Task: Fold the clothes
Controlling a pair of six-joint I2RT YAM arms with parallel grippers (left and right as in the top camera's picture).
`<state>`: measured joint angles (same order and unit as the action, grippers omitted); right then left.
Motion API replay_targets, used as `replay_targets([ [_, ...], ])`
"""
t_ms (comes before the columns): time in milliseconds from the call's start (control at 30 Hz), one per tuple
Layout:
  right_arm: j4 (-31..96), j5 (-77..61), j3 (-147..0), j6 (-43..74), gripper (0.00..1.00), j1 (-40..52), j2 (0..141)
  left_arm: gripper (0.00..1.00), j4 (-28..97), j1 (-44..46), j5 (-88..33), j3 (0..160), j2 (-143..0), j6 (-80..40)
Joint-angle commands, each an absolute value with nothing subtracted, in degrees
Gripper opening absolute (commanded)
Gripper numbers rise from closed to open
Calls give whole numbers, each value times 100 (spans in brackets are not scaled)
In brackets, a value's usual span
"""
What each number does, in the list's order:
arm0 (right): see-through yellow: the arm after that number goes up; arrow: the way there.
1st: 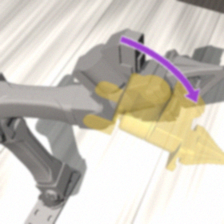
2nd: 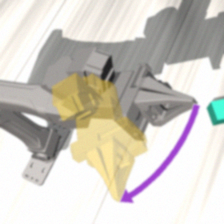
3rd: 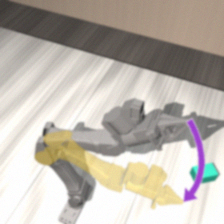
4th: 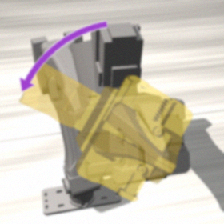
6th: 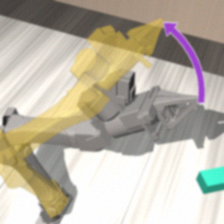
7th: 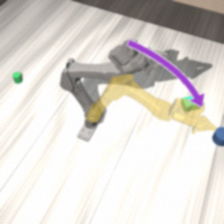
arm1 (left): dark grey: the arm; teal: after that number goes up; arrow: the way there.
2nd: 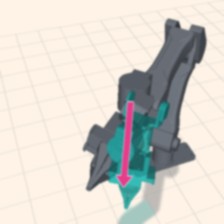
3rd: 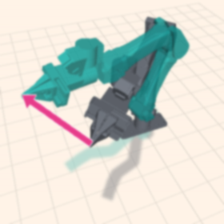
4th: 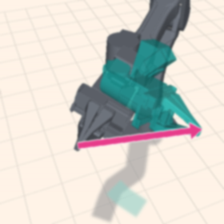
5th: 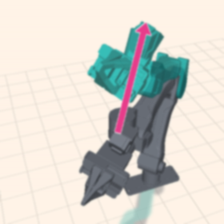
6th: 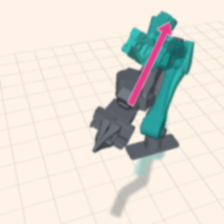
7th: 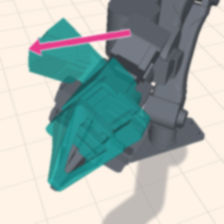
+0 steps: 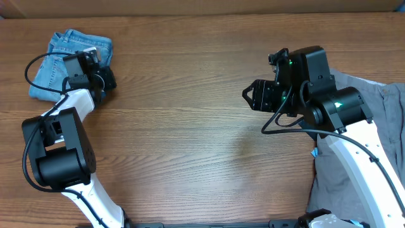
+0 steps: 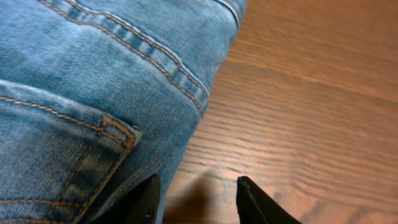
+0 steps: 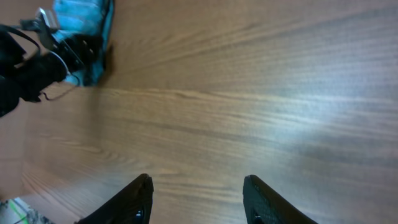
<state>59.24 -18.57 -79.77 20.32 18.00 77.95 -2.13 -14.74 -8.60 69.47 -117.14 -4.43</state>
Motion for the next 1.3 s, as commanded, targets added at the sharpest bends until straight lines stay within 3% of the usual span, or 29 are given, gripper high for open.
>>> replay_targets([
  [0,6029,-1804,-7996,2082,50,1798,7791,42,-242,-1579,-484,7002,-11690,-884],
  [100,6062,-1806,-7996,2082,50,1798,7789,45,117,-1588,-598,7155,-11354,-906],
  [133,6060,-1806,-7996,2082,50,1798,7789,52,316,-1588,-598,7234,-11122,-904],
  [167,6053,-1804,-8001,2082,50,1798,7780,62,495,-1588,-598,7321,-10881,-893],
  [233,6016,-1802,-8079,2056,52,1796,7734,96,941,-1588,-598,7557,-10357,-709],
  [267,5992,-1800,-8167,1953,52,1782,7699,100,1249,-1588,-600,7708,-10062,-561],
  [467,5968,-1247,-9262,1852,56,1776,7391,100,3739,-1570,-1763,8954,-8361,543],
  [633,6088,-1216,-10086,1747,73,1776,6827,100,5599,-1568,-2792,9666,-7063,558],
  [767,6147,-1205,-10287,1463,84,1776,6132,100,6233,-1566,-3048,9679,-6386,558],
  [800,6145,-1100,-10289,1450,98,1776,5835,100,6576,-1566,-3024,9679,-6145,558],
  [1000,6455,-792,-10287,1455,100,1776,4941,100,7717,-1568,-2709,9677,-5699,558],
  [1267,7008,-794,-10280,1455,100,1776,4897,100,8117,-1568,-2637,9675,-5760,561],
])
